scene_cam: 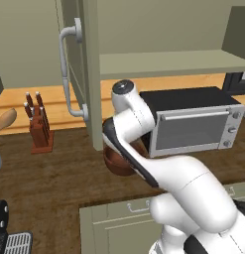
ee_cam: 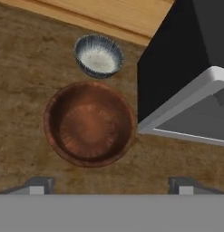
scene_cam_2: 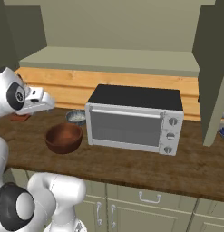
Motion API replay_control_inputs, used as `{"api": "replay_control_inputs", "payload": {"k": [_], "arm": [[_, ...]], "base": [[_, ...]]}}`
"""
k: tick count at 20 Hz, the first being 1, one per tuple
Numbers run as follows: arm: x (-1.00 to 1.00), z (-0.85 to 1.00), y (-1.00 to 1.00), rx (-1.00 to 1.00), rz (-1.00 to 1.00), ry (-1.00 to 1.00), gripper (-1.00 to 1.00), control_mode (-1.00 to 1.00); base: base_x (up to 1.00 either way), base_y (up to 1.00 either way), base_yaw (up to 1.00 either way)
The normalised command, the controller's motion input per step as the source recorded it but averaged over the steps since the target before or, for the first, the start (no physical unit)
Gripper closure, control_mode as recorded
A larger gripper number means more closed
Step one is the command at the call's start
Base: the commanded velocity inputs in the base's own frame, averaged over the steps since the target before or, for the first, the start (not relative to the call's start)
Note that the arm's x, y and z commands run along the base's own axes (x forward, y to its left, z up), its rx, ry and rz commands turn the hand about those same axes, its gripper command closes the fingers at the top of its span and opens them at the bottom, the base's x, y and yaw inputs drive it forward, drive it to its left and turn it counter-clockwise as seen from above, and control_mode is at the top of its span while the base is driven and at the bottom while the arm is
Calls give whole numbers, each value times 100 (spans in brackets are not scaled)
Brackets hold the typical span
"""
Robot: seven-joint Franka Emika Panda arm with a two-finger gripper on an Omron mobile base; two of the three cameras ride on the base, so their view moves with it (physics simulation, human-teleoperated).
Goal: Pick up the bowls on the counter and stack them on top of one another in the open cabinet. Place the smaller bowl on top of the larger bowl.
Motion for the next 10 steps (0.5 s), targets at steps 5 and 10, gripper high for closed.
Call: {"api": "replay_control_inputs", "payload": {"k": [5, 10], "arm": [[24, -19, 5, -12, 2, 0, -100, -100], [35, -16, 0, -3, 0, 0, -100, -100]], "base": [[0, 0, 0], [0, 0, 0]]}}
